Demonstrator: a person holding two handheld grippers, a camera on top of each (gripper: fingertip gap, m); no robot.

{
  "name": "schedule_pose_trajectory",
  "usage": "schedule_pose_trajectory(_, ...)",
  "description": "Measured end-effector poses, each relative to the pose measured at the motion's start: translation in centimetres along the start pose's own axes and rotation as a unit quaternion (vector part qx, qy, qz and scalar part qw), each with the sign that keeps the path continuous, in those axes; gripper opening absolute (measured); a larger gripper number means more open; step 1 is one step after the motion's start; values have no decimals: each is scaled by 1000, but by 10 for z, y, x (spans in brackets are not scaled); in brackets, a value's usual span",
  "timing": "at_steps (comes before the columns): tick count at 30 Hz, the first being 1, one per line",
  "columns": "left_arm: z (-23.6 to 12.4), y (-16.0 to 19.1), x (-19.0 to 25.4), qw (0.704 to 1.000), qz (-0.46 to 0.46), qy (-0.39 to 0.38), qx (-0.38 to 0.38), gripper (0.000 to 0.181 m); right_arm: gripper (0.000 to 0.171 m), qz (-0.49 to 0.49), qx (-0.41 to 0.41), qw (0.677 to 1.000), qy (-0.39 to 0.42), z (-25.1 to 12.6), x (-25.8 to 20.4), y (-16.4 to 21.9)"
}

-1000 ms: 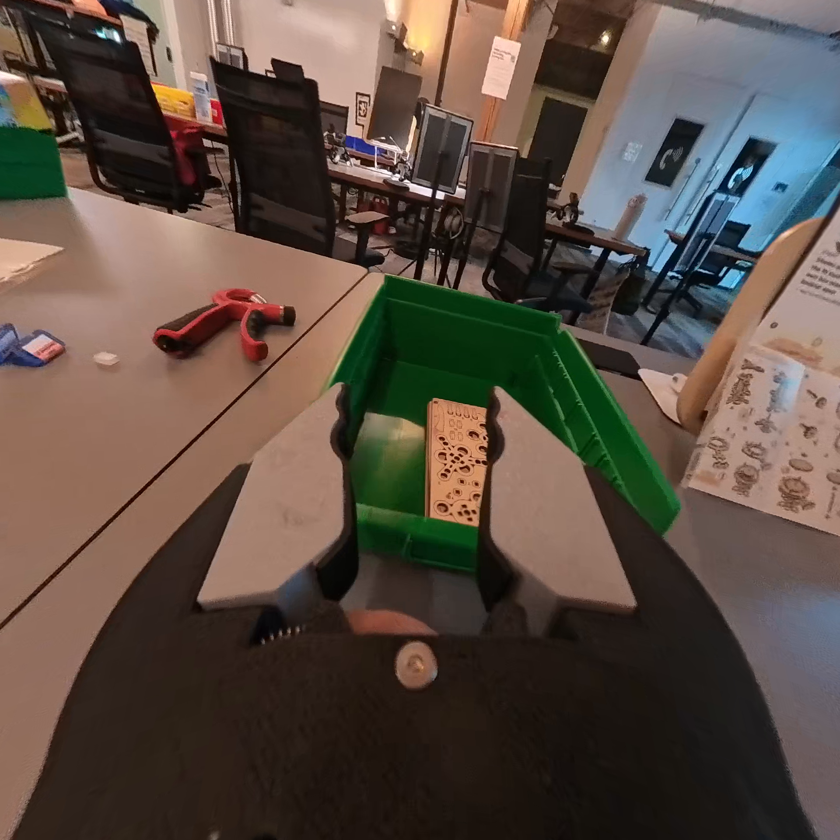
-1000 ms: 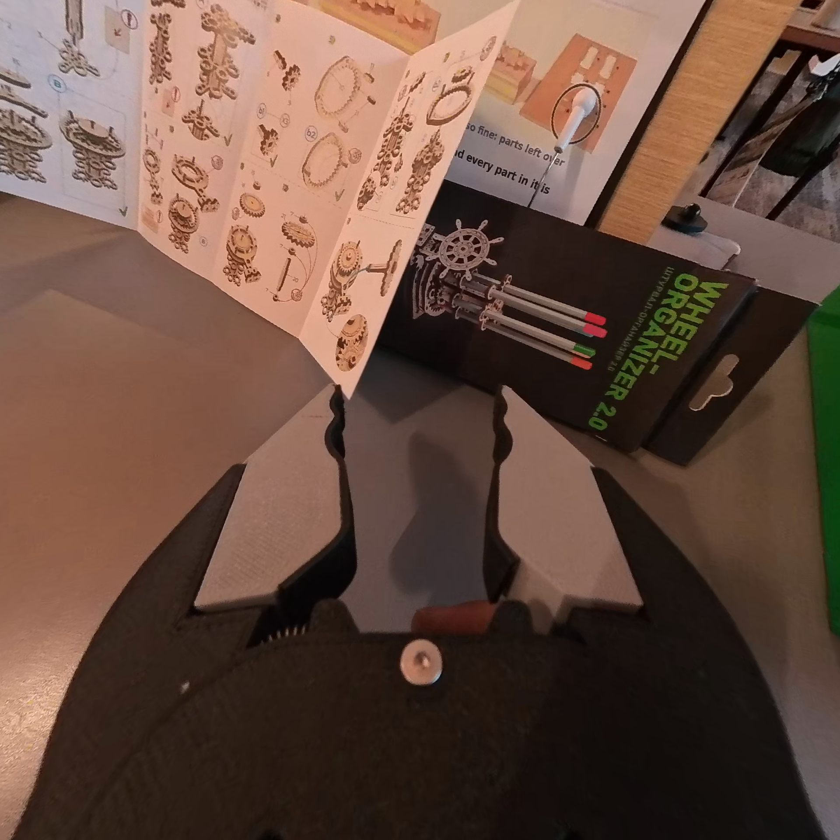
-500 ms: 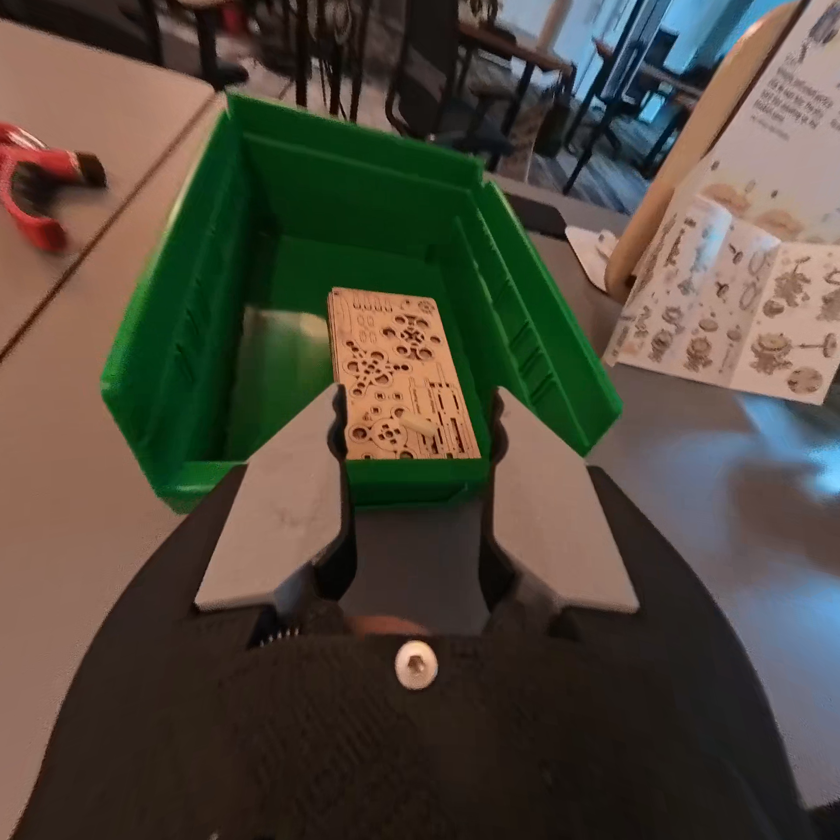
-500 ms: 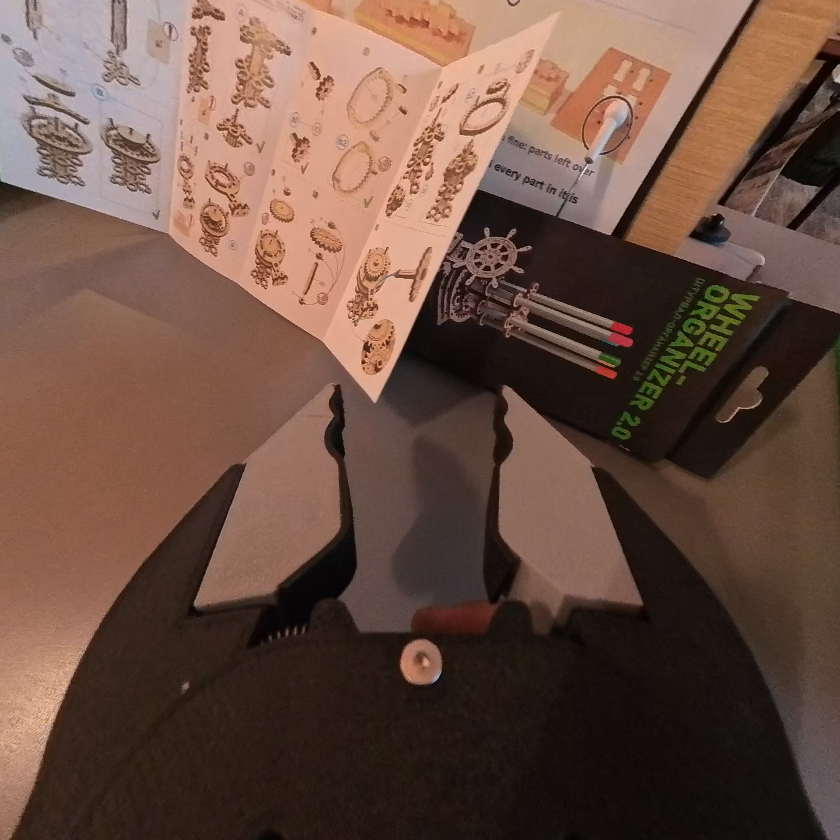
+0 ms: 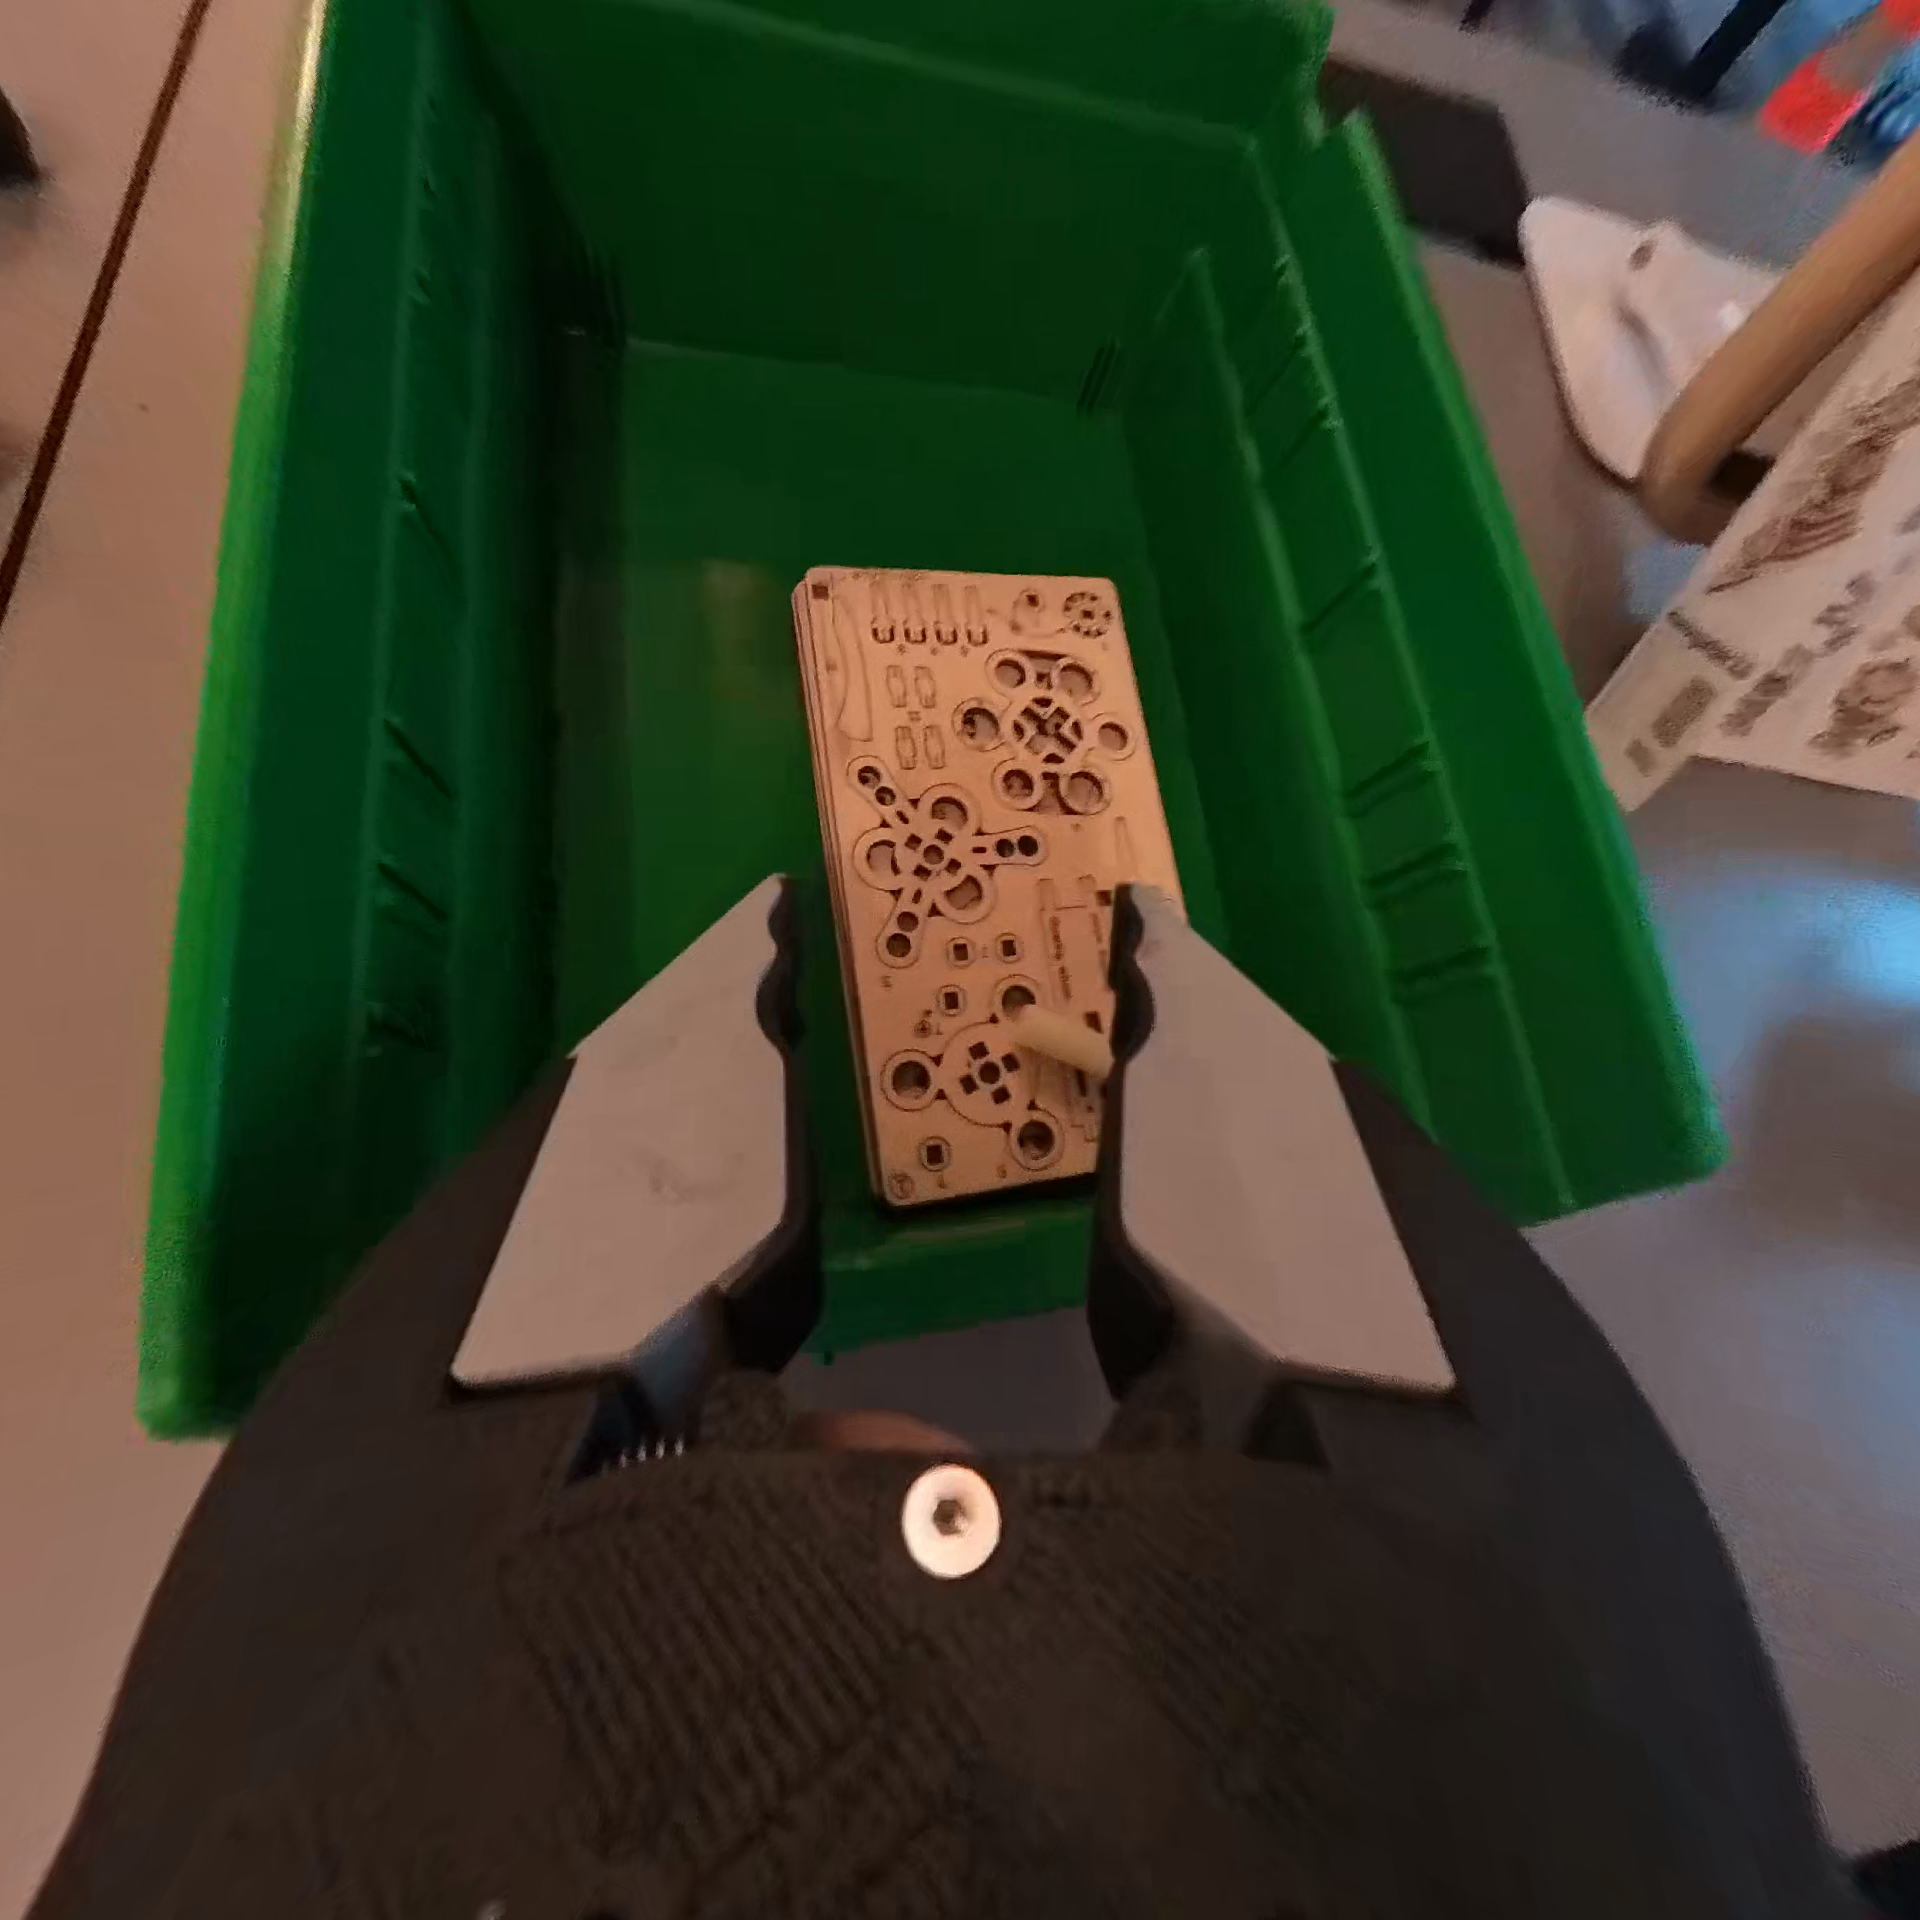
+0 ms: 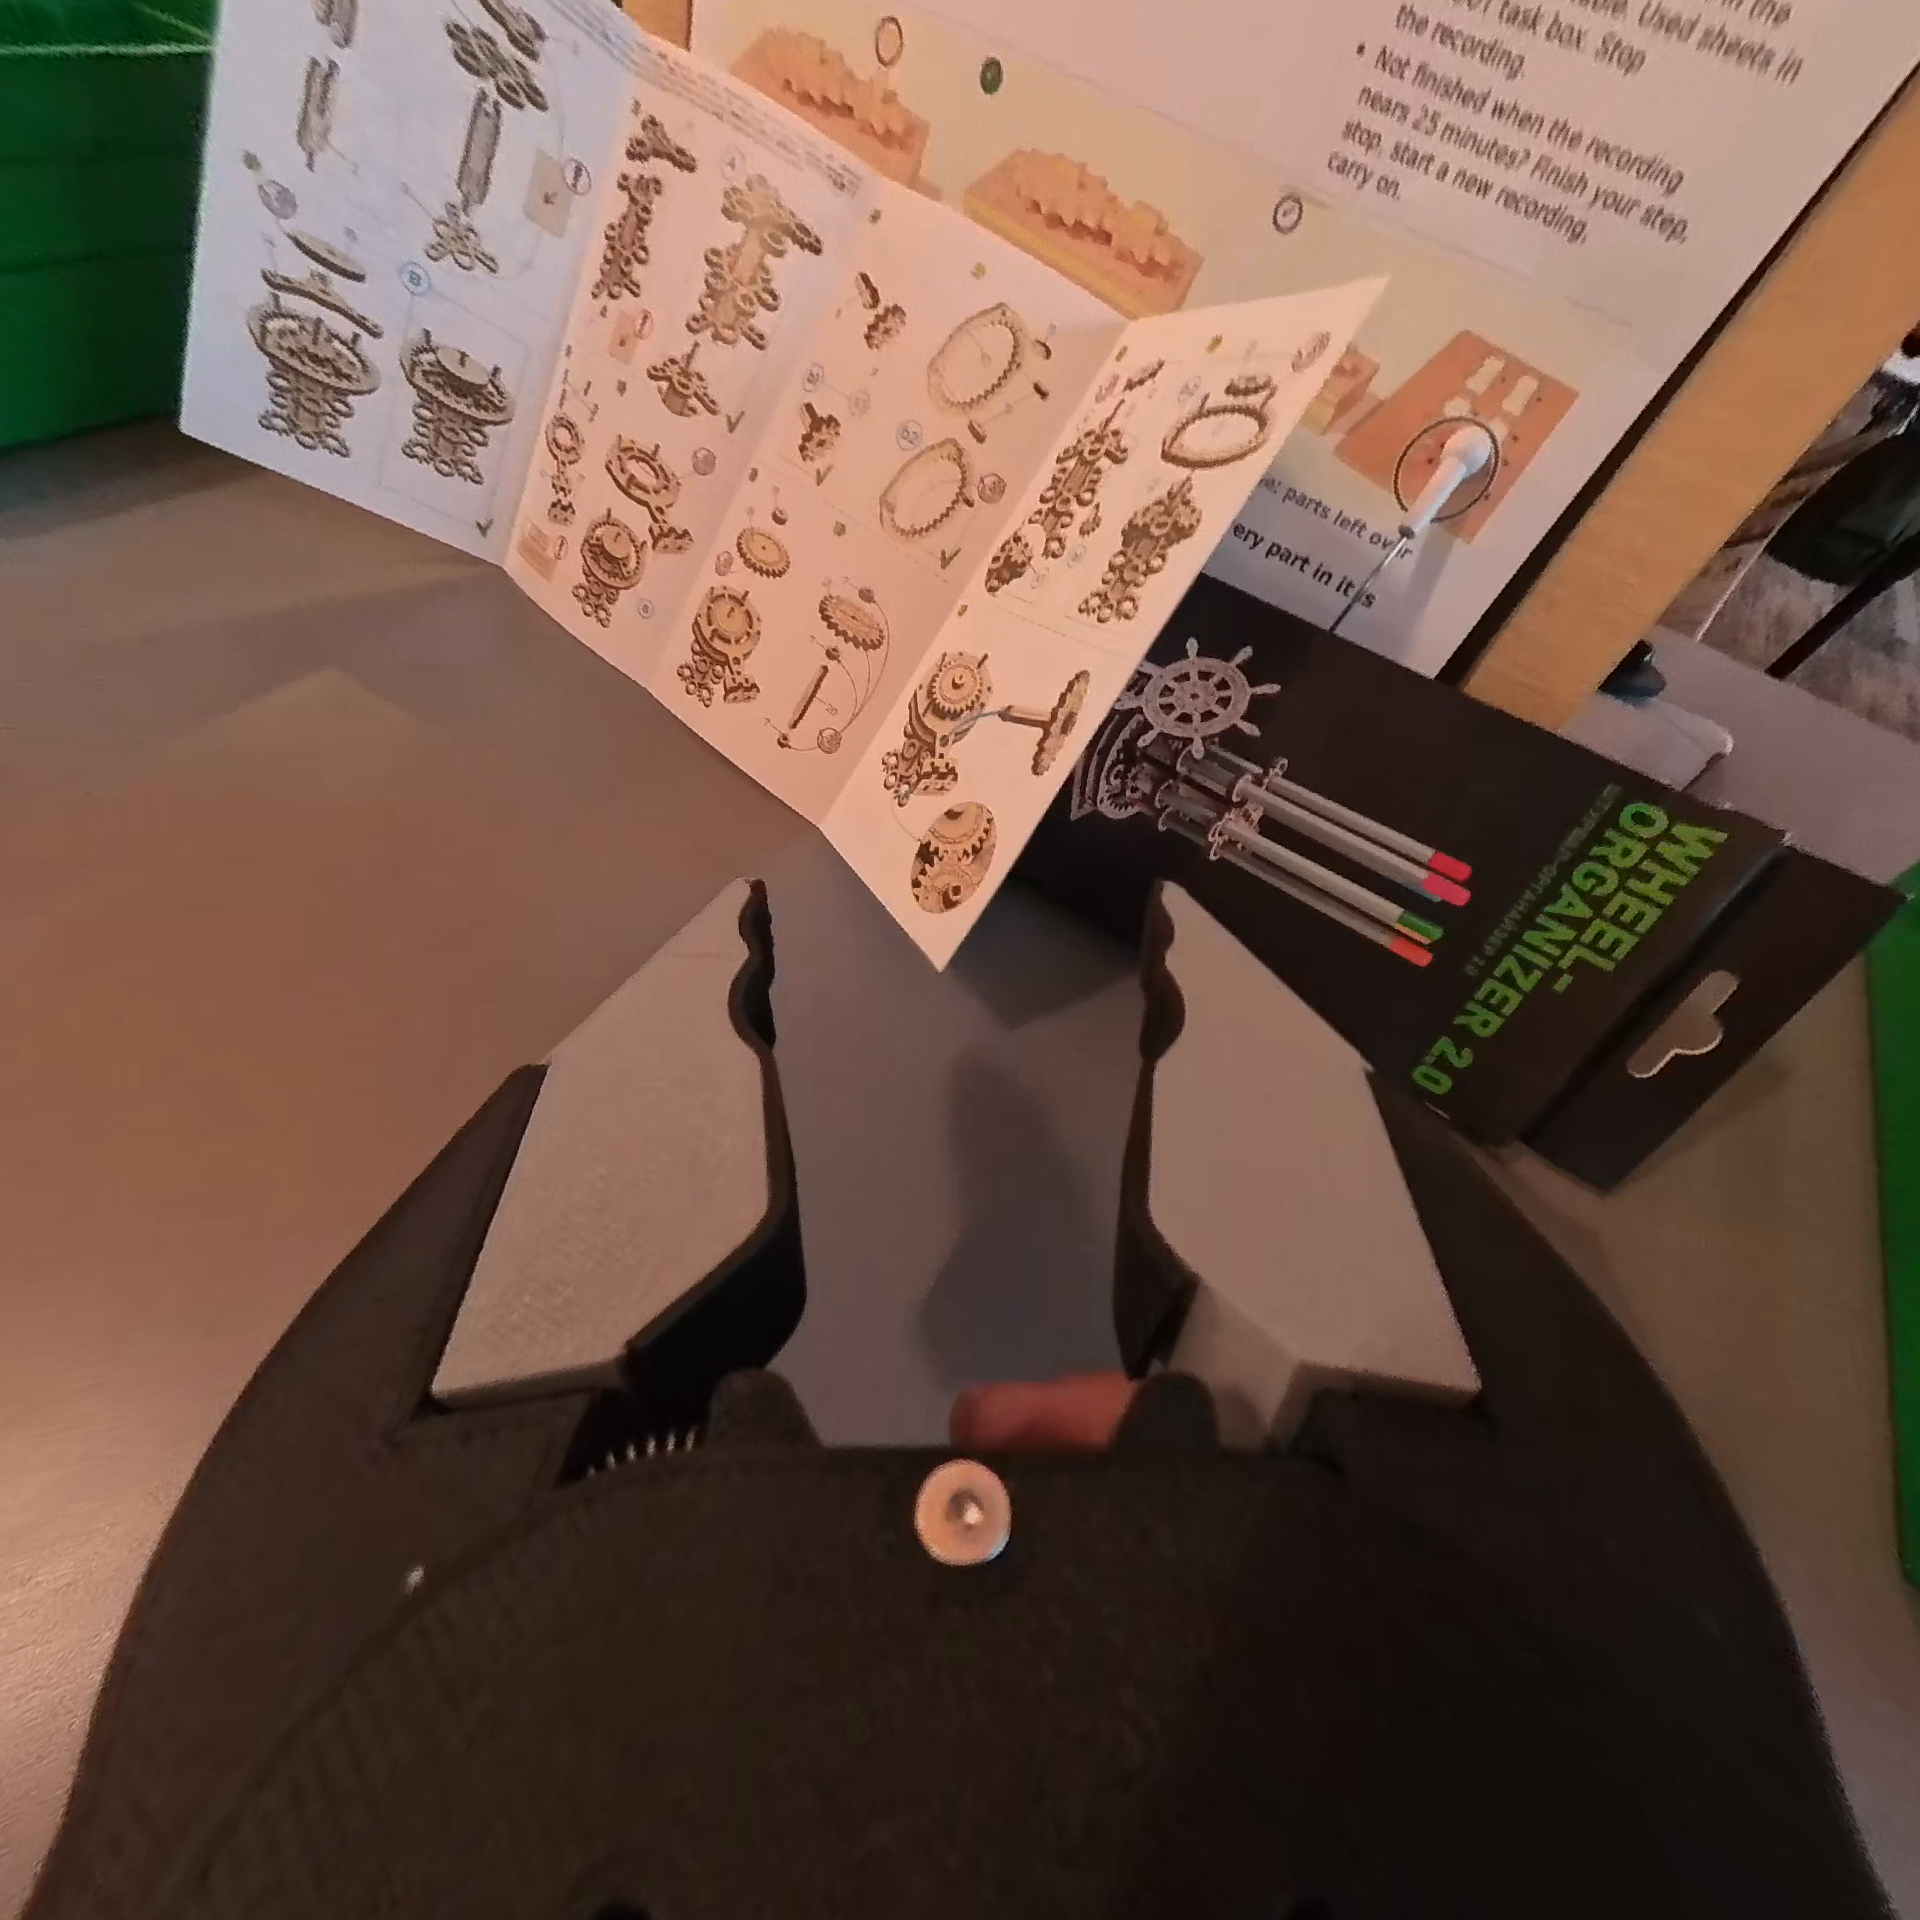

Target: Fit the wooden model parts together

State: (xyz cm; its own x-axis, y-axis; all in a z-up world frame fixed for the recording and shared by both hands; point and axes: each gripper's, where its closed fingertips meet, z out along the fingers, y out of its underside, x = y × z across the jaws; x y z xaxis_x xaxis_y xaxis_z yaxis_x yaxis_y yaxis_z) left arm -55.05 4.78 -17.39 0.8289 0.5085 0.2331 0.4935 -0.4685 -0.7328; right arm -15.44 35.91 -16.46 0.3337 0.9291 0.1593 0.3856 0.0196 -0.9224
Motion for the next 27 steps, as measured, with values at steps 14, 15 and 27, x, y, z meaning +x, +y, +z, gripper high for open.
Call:
schedule_pose_trajectory(14,44,32,-5,983,14,14,-182,50,68,-18,30,999,-24,-12,-18,-17)
schedule_pose_trajectory(15,43,31,-7,983,23,10,-179,45,68,-20,32,999,-23,-12,-19,-18)
schedule_pose_trajectory(27,37,27,3,982,7,37,-184,32,67,-43,44,998,-17,-18,-24,-25)
